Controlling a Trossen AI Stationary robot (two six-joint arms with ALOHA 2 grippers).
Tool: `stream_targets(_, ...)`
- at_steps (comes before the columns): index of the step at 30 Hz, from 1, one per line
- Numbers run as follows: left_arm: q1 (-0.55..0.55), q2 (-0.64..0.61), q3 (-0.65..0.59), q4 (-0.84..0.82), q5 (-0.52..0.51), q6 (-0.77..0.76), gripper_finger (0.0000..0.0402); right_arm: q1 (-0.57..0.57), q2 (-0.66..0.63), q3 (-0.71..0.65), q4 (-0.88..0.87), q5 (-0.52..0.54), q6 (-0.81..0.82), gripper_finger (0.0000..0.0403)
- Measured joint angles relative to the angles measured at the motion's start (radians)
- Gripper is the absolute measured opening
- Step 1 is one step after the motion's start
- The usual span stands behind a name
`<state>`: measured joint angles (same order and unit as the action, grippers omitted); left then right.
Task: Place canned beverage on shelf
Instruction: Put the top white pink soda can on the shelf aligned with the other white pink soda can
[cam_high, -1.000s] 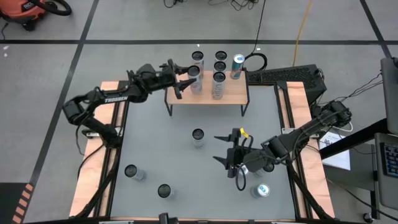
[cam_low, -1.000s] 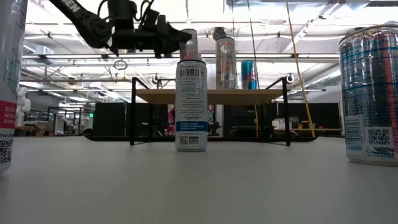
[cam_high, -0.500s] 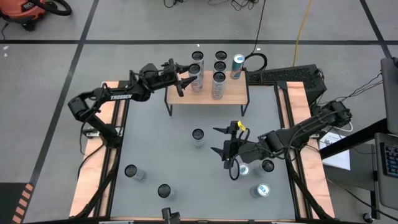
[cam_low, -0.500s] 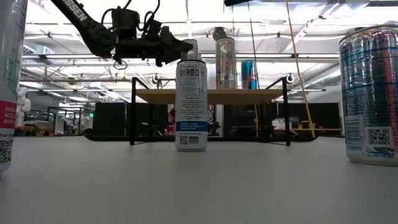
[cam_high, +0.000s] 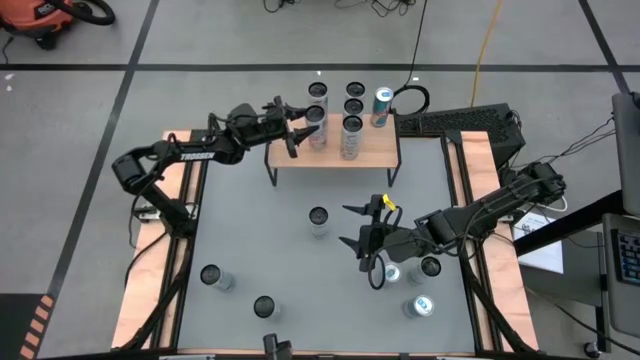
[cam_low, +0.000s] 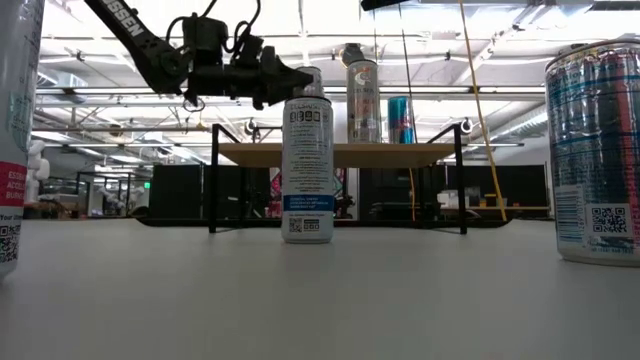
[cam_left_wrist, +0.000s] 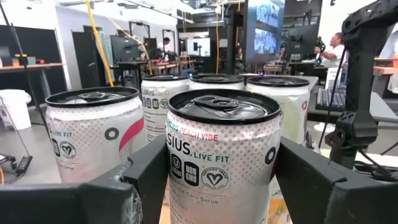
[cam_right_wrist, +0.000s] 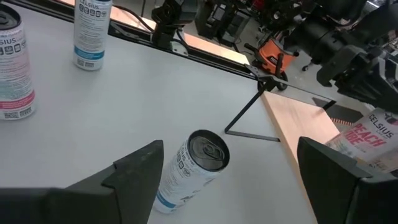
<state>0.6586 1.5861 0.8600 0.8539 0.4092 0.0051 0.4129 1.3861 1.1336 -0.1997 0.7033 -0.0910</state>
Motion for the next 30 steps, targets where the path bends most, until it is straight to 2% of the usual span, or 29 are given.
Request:
stream_targets(15, 0.000, 0.019, 0.002, 0.018, -0.013, -0.001, 0.0244, 0.000, 0.000, 0.000, 0.000, -0.001, 0.000, 0.0304)
stream_targets(30, -0.003, 0.020, 0.002, 0.015, -0.027, 0.000, 0.0285, 0.000, 0.000, 0.000, 0.000, -0.001, 0.005, 0.0304)
